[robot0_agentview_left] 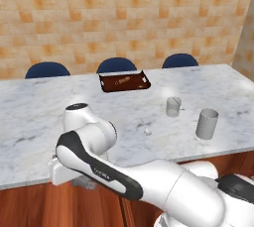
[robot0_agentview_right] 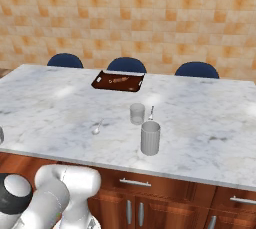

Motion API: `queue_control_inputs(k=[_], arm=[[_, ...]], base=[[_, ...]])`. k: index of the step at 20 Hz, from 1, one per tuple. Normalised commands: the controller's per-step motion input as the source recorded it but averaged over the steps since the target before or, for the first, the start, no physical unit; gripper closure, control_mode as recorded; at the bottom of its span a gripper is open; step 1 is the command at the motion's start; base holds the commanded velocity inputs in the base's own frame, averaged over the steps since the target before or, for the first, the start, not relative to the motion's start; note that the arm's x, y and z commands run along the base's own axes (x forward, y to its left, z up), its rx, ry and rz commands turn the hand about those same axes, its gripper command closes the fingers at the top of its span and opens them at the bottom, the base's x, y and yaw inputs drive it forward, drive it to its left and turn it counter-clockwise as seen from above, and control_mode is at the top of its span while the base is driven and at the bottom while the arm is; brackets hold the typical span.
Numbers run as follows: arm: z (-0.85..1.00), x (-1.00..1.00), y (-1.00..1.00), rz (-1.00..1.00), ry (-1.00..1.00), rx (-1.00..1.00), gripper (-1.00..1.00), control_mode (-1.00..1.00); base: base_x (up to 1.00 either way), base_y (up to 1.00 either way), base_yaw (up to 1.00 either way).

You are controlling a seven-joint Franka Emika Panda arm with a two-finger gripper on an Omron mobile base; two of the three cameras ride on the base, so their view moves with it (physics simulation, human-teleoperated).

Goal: Take the tongs from the drawer on the left and place them on the dining counter next to the tray containing the kebab skewer.

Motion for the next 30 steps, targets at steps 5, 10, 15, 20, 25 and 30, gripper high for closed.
queue_control_inputs(k=[5,10,15,20,25,30], arm=[[0.56,0.39,-0.69,-0.06,-0.05,0.05,1.00,-1.00],[0.30,0.44,-0.82,-0.12,0.00,0.01,1.00,-1.00],[0.25,0.69,-0.88,-0.13,0.00,0.00,1.00,-1.00],[0.07,0.82,-1.00,-0.11,0.01,0.01,1.00,-1.00],[0.00,0.68,-1.00,-0.08,0.00,0.00,1.00,-1.00],[0.03,0.53,-0.84,-0.01,0.00,0.00,1.00,-1.00]], base=[[0.00,0.00,0.00],[0.00,0.00,0.00],[0.00,0.00,0.00],[0.00,0.00,0.00],[0.00,0.00,0.00],[0.00,0.00,0.00]])
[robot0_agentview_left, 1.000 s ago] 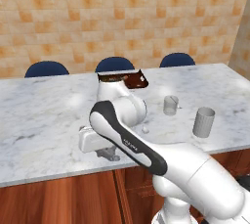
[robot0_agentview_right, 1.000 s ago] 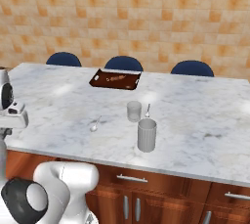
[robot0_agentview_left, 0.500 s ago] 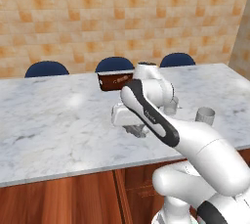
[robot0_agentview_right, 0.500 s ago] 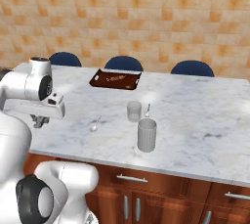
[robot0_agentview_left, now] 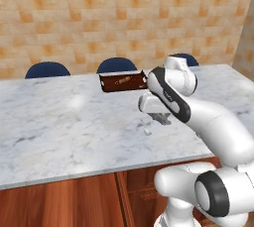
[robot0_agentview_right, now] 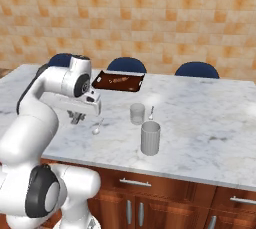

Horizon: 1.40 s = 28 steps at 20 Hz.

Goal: Take the tongs from the drawer on the left and place them on the dining counter next to the tray containing the kebab skewer.

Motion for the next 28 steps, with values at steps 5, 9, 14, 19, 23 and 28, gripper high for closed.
queue_control_inputs(k=[5,9,14,19,23,28], arm=[[0.01,0.22,-0.54,0.00,-0.05,0.00,1.00,-1.00],[0.04,0.00,-0.29,0.00,-0.07,0.00,1.00,-1.00],[0.03,0.00,-0.29,0.00,-0.07,-0.09,1.00,-1.00],[0.03,0.00,-0.10,0.00,0.00,-0.14,1.00,-1.00],[0.00,0.00,0.00,0.00,0.00,0.00,1.00,-1.00],[0.00,0.00,0.00,0.00,0.00,0.00,1.00,1.00]], base=[[0.00,0.00,0.00],[0.00,0.00,0.00],[0.00,0.00,0.00],[0.00,0.00,0.00],[0.00,0.00,0.00],[0.00,0.00,0.00]])
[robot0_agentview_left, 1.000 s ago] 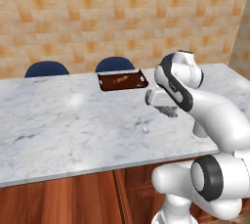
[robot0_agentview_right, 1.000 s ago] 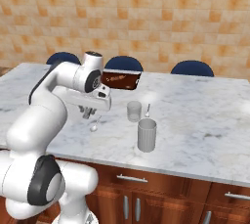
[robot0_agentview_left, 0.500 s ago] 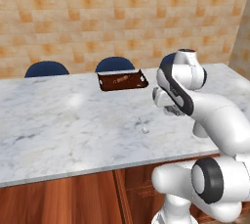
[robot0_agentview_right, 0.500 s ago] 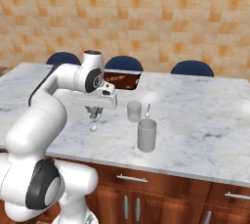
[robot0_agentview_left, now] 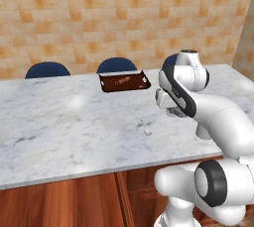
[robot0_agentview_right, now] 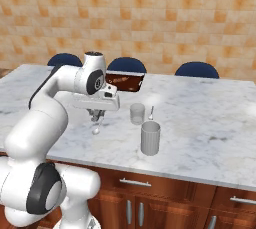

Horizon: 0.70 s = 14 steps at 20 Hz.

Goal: Take the tongs from the drawer on the left and place them on the dining counter next to the tray containing the kebab skewer.

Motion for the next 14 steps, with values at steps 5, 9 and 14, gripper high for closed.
queue_control_inputs(k=[5,9,14], arm=[[0.00,0.00,0.00,0.00,0.00,0.00,1.00,1.00],[0.00,0.00,0.00,0.00,0.00,0.00,1.00,1.00],[0.00,0.00,0.00,0.00,0.00,0.00,1.00,1.00]], base=[[-0.78,-0.31,-0.08],[-0.93,-0.61,-0.19],[-0.50,-0.89,0.15]])
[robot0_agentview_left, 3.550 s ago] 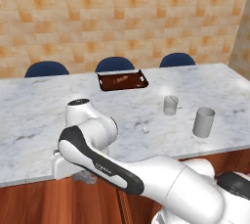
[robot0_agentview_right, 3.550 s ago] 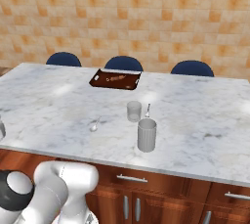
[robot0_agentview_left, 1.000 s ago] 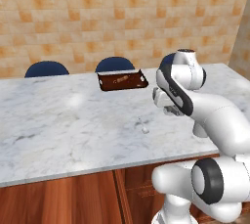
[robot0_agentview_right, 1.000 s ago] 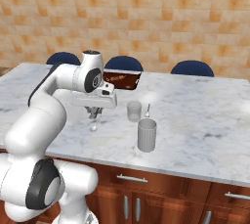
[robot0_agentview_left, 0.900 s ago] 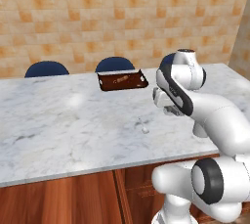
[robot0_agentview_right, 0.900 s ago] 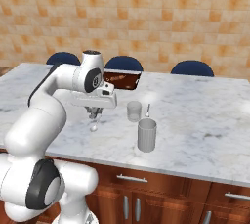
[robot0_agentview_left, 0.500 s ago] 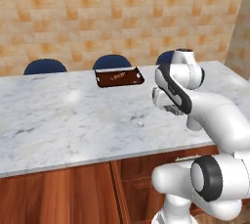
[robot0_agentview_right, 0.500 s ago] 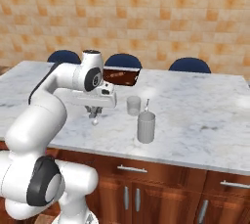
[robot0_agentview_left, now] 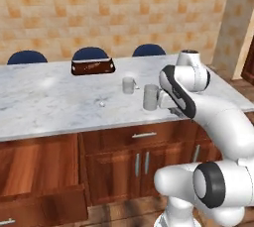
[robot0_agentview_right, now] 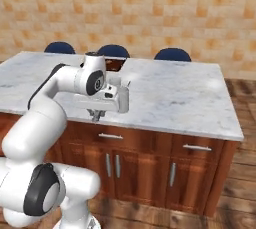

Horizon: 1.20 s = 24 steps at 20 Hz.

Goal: Take the tongs from the drawer on the left and place them on the dining counter next to the tray containing the kebab skewer.

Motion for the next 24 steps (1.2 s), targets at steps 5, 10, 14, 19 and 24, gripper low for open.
queue_control_inputs(k=[5,10,14,19,24], arm=[[0.00,0.00,0.00,0.00,0.00,0.00,1.00,1.00],[0.00,0.00,0.00,0.00,0.00,0.00,1.00,1.00],[0.00,0.00,0.00,0.00,0.00,0.00,1.00,1.00],[0.00,0.00,0.00,0.00,0.00,0.00,1.00,1.00],[0.00,0.00,0.00,0.00,0.00,0.00,1.00,1.00]], base=[[-0.46,-1.00,0.38],[-0.11,-1.00,0.38],[0.02,-1.00,0.41],[0.10,-1.00,0.42],[0.33,-1.00,0.36]])
